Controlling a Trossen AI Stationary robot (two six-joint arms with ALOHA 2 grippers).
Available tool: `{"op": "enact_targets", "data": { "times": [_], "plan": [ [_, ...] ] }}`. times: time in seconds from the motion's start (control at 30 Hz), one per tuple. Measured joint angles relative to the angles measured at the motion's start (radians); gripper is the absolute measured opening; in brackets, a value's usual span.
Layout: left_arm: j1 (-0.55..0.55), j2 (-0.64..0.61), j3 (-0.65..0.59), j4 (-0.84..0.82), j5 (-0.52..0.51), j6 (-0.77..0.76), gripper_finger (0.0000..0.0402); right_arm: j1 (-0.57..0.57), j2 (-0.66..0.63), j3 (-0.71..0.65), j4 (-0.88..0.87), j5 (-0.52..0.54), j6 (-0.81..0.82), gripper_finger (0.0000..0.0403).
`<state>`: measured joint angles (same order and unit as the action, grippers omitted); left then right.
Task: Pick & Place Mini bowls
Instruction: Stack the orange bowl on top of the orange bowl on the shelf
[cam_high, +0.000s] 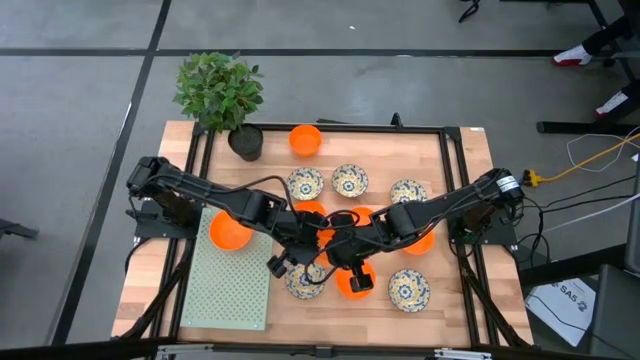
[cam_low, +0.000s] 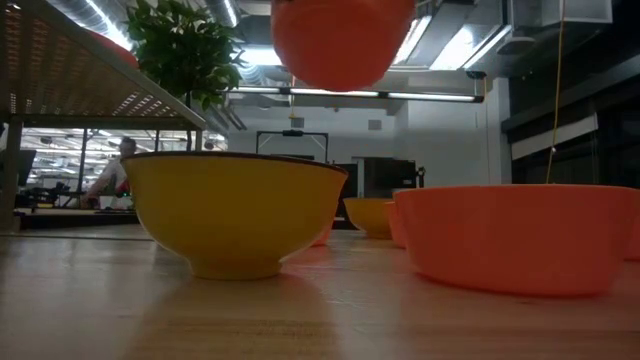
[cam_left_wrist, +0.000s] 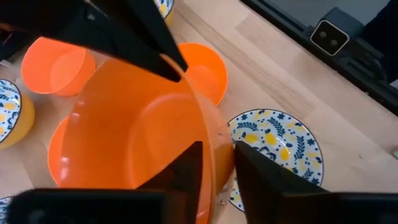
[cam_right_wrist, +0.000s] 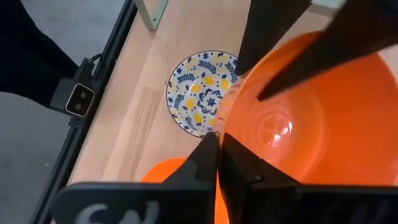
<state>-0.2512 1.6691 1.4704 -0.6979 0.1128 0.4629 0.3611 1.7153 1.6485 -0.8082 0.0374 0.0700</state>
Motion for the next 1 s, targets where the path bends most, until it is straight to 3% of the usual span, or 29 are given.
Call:
{"op": "enact_targets", "data": {
  "times": [0.23, 0.43, 0.57, 0.67, 0.8, 1.0],
  "plan": [
    [0.0, 0.0, -0.001, 0.0, 0.001, 0.004, 0.0009, 0.0, -0.002, 0.002, -0.01, 0.005, 0.001, 0.0015],
    [0.007, 0.0, -0.002, 0.011, 0.0, 0.003, 0.0005, 0.0, -0.004, 0.002, -0.013, 0.004, 0.026, 0.0016],
    [0.016, 0.0, -0.002, 0.011, 0.018, -0.003, 0.0004, -0.005, -0.004, 0.002, -0.011, -0.002, 0.148, 0.0025],
    [0.017, 0.0, -0.002, 0.012, 0.007, -0.004, 0.0003, -0.023, -0.008, 0.002, -0.013, -0.005, 0.263, 0.0053],
    [0.019, 0.0, -0.001, 0.029, -0.03, -0.009, 0.0003, -0.051, -0.014, 0.005, -0.021, -0.021, 0.3, 0.0115],
    [0.019, -0.021, 0.001, 0.024, -0.068, -0.015, 0.0003, -0.093, -0.014, 0.077, -0.086, -0.145, 0.329, 0.0217]
  ]
}}
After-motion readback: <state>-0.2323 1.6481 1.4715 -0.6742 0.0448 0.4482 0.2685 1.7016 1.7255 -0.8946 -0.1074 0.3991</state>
